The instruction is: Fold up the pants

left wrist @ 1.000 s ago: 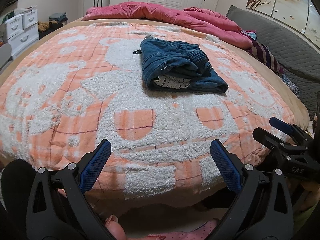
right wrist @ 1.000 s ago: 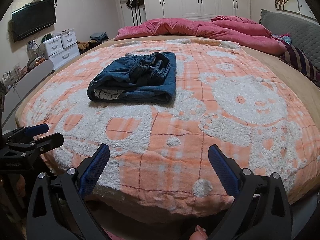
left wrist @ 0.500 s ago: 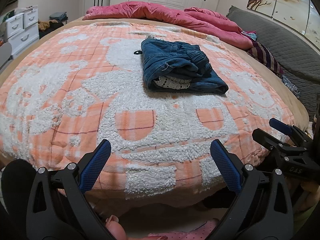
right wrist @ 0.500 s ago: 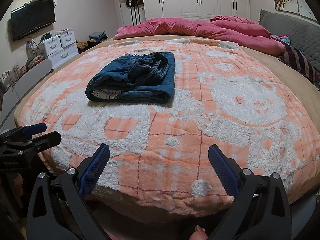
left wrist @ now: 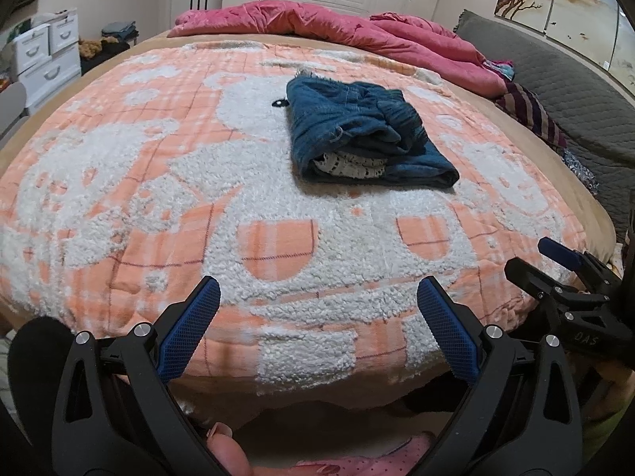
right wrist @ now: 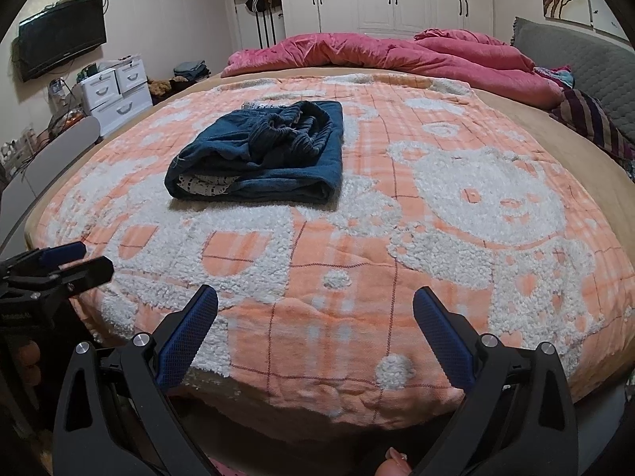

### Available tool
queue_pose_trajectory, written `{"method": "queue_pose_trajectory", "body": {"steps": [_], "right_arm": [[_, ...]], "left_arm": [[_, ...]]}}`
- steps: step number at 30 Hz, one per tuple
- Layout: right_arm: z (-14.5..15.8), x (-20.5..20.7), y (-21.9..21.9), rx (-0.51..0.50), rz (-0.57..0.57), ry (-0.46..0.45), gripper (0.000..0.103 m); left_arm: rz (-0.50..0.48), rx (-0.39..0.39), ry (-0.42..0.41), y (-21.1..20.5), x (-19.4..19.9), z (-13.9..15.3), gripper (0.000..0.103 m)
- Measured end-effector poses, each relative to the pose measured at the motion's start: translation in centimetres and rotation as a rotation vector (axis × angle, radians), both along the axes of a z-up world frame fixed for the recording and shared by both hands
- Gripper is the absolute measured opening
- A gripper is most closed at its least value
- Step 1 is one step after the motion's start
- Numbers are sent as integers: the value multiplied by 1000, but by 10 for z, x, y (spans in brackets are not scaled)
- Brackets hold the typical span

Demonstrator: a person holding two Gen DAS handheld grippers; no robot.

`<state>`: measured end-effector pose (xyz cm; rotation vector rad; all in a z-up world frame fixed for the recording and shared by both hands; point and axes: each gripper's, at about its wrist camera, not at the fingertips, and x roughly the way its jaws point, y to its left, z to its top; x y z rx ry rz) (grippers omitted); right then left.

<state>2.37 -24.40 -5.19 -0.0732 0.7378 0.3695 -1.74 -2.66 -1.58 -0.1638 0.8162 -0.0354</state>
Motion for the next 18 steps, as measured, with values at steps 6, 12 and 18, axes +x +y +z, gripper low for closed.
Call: {"method": "queue_pose_trajectory", "body": {"steps": [6, 12, 18], "right_arm": [[-1, 9, -7, -1, -28, 15, 98], [13, 47, -42, 9, -127, 9, 98], [27, 138, -135, -35, -342, 35, 98]], "left_arm": [[58, -102, -36, 28, 8, 8, 93], [148, -17, -21, 77, 45, 21, 93], [295, 62, 55, 167, 110, 14, 93]]}}
